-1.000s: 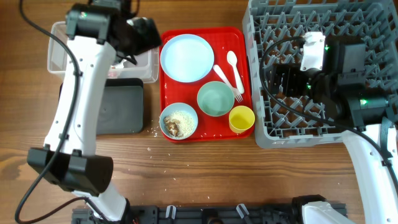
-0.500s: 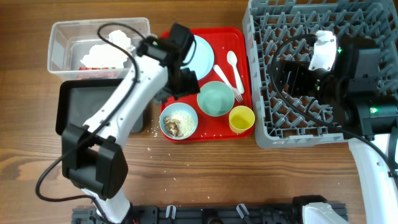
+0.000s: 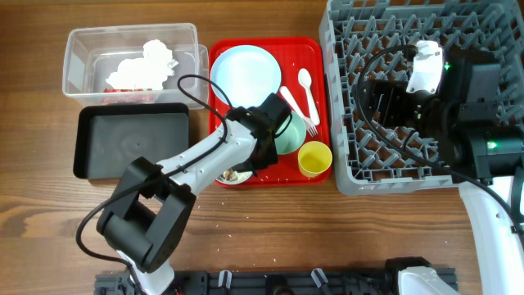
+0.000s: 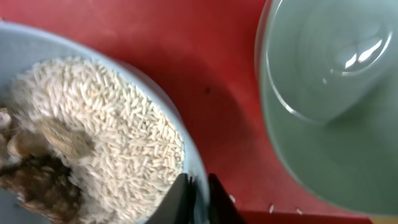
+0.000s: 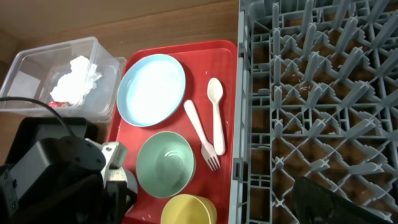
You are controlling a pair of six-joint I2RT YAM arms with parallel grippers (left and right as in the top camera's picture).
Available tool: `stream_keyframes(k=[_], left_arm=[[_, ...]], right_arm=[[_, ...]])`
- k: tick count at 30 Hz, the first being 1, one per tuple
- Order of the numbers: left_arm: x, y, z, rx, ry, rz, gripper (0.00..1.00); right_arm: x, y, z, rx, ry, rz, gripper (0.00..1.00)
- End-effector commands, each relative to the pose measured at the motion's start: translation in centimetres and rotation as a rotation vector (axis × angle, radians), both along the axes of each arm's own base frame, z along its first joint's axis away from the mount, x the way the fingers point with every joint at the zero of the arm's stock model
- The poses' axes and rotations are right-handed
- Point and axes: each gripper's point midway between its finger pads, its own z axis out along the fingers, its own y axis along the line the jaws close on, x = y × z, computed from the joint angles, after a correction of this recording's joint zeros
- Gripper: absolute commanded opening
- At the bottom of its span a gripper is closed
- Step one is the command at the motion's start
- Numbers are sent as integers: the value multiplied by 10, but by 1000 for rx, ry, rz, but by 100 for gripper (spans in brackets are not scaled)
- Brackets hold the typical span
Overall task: Sort waste into correct bins and load items into the dishwasher rack
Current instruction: 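Grasp the small bowl of rice scraps with the left gripper, then tip the bowl over the black tray to dump the rice scraps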
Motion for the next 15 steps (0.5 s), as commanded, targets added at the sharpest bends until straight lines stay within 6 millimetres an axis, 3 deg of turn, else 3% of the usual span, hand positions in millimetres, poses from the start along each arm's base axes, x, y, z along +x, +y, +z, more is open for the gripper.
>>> stream_keyframes(k=[1, 6, 8, 11, 15], left_arm=[[-5, 7, -5, 28, 9, 5, 4], [-11, -2, 1, -34, 51, 4, 4], [-10, -2, 30, -87, 81, 33, 4], [8, 3, 82, -220, 47, 33, 4], [21, 32, 127, -381, -2, 50, 4]], right_arm=[[0, 2, 14, 22, -27, 2, 99], [0, 2, 13, 21, -27, 3, 99], [0, 2, 13, 20, -27, 3, 99], [1, 2, 14, 9, -34, 13, 99], [1, 1, 13, 1, -37, 17, 99]])
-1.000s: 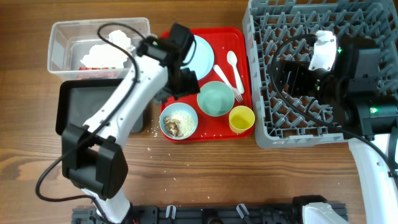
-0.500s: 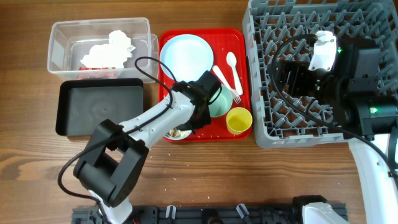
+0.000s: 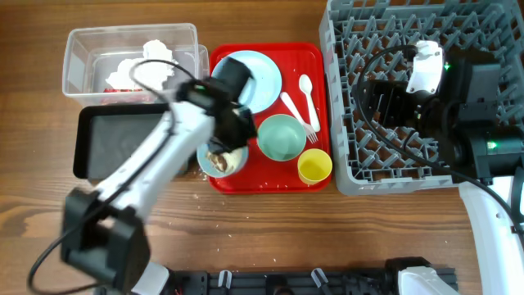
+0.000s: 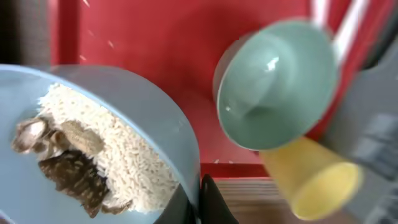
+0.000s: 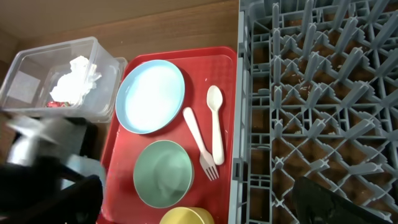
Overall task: Sort waste into correct bins and load items into the dishwasher rack
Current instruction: 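Tip the bowl over the black tray to dump the rice scraps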
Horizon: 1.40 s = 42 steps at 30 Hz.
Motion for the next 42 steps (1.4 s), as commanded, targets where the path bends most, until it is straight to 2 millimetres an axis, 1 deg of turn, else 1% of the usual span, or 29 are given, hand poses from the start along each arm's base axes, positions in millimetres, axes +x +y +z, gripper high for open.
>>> stream_keyframes(k=[1, 4, 7, 9, 10, 12, 14, 16, 18, 21, 23, 26, 30, 33, 36, 41, 42], left_arm=[[9, 32, 54, -183, -63, 10, 4], [18, 67, 59, -201, -88, 17, 4], [32, 105, 55, -286, -116, 25, 4], [36, 120, 53, -355, -130, 30, 4], [40, 132, 51, -430, -144, 38, 4], [47, 149, 48, -538, -165, 71, 4], [53, 161, 48, -635, -199, 88, 4], [60, 175, 43, -726, -207, 143, 4], [65, 192, 33, -808, -197, 223, 4], [73, 212, 30, -978, -211, 333, 4], [74, 220, 33, -1049, -209, 388, 4], [74, 223, 51, -1158, -219, 443, 4], [71, 221, 64, -1242, -174, 509, 4], [70, 221, 68, -1266, -165, 528, 4], [68, 222, 78, -1324, -131, 582, 4], [69, 230, 79, -1331, -159, 595, 4], [74, 237, 74, -1295, -233, 545, 4]], right_arm=[[1, 1, 14, 2, -37, 16, 99], [1, 1, 14, 2, -39, 16, 99], [2, 2, 13, 3, -35, 15, 99], [2, 2, 12, 4, -32, 15, 99], [2, 2, 12, 4, -32, 14, 99], [2, 2, 12, 4, -32, 15, 99], [2, 2, 12, 4, -32, 14, 99], [2, 2, 11, 4, -29, 14, 98], [2, 2, 11, 4, -28, 14, 98], [2, 2, 11, 4, -29, 15, 98], [2, 2, 11, 3, -29, 15, 98], [2, 2, 11, 3, -29, 15, 98], [2, 2, 11, 3, -29, 15, 98], [2, 1, 11, 2, -29, 16, 98], [2, 1, 11, 2, -28, 16, 98], [0, 1, 9, 1, -19, 15, 98], [0, 1, 9, 2, -18, 15, 98]])
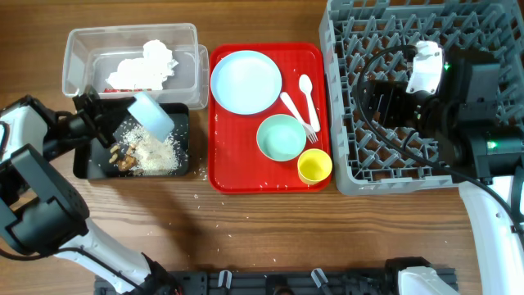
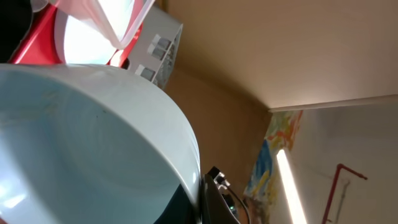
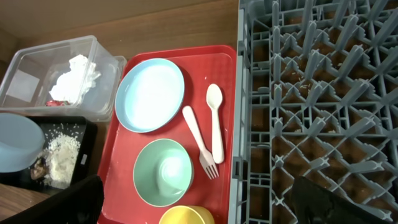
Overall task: Sort waste into correct bins and load items into the dishwasher rack
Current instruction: 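Tip the bowl over the black tray to dump the rice scraps, then set the emptied bowl back on the red tray with the left gripper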
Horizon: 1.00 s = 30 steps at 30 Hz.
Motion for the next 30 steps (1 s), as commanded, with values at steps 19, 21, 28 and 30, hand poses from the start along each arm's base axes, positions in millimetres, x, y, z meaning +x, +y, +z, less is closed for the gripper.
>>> stream_keyframes(k=[19, 21, 28, 30], left_arm=[[-11, -6, 32, -9, -57, 19, 4], [-13, -9, 42, -85, 3, 38, 4], [-23, -72, 61, 155, -282, -204, 4], [-28, -98, 67, 223, -349, -315, 4]], right_arm=[[-2, 1, 7, -3, -8, 14, 98], [-2, 1, 8, -4, -9, 13, 98], [0, 1, 9, -2, -17, 13, 98], [0, 1, 9, -2, -17, 13, 98]])
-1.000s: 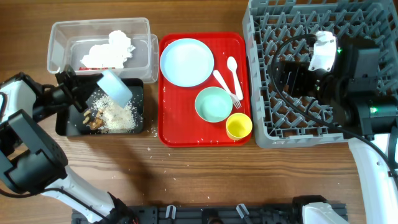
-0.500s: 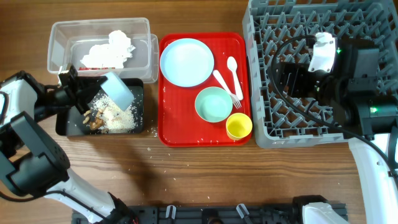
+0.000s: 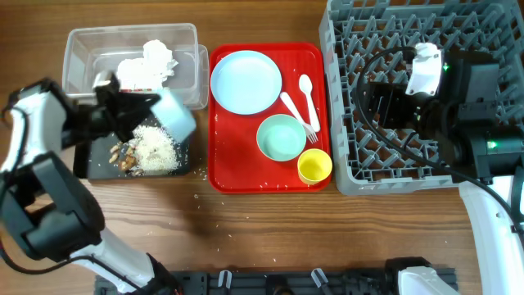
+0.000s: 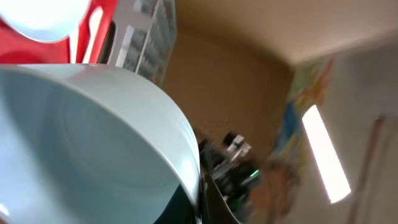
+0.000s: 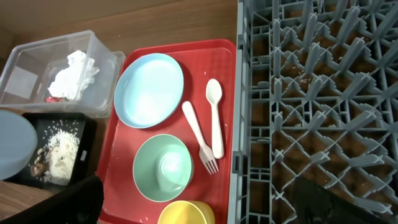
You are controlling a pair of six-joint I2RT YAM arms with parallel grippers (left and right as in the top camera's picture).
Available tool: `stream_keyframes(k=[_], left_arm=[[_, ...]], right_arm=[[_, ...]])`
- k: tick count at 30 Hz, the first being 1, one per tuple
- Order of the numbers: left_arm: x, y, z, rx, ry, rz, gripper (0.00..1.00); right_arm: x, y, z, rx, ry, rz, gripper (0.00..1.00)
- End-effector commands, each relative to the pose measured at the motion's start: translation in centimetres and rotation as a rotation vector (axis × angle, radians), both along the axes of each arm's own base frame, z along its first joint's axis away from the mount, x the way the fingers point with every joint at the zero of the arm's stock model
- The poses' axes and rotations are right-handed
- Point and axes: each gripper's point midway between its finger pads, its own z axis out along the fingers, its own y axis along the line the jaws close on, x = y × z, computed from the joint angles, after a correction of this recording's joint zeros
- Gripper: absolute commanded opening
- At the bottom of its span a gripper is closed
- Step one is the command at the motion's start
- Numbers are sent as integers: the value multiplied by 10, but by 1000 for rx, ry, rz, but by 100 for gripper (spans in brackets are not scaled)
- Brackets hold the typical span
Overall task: Sort waste into correct bins and load items into the dishwasher rack
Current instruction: 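Set the emptied bowl back on the red tray with the left gripper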
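Observation:
My left gripper [image 3: 154,111] is shut on the rim of a light blue bowl [image 3: 177,115], which it holds tilted above the right end of the black tray [image 3: 92,164]. In the left wrist view the bowl [image 4: 81,137] looks empty, with the fingers [image 4: 200,198] pinching its rim. Rice and brown scraps [image 3: 147,150] lie in the black tray. The red tray [image 3: 233,179] holds a blue plate [image 3: 246,82], a green bowl [image 3: 282,137], a yellow cup [image 3: 314,165], a fork [image 3: 296,111] and a spoon [image 3: 306,88]. My right gripper [image 5: 199,211] hangs open over the grey dishwasher rack [image 3: 360,49].
A clear bin [image 3: 86,49] with white tissue [image 3: 147,60] and a red scrap stands behind the black tray. Loose rice grains dot the wood in front of the trays. The rack fills the right side, tight against the red tray.
The blue bowl in my left gripper has shifted a little to the right over the black tray, and the left arm has swung. The food pile is unchanged. The right arm barely moved.
My left gripper was shut on the rim of the blue bowl, full of rice and scraps, on the red tray. Then the bowl was raised near the tray's left edge. Later it was tipped over the black tray with the food in the tray. The bowl is still held, empty.

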Motion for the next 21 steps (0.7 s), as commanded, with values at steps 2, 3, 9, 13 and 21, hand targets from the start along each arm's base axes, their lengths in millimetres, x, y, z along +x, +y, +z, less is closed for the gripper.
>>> stream_keyframes(k=[2, 3, 9, 13, 21], left_arm=[[-16, -65, 24, 223, -272, -274, 4], [-21, -83, 19, 272, -300, -355, 4], [-35, -127, -98, 1107, 31, -583, 4], [-49, -155, -126, 1326, 82, -555, 4], [-67, -181, -150, 1371, 60, -552, 7]], right_arm=[[2, 1, 12, 1, -33, 12, 98], [2, 1, 12, 1, -33, 12, 98], [3, 1, 12, 1, -36, 12, 98], [3, 1, 12, 1, -35, 12, 98], [3, 1, 12, 1, -35, 12, 98]])
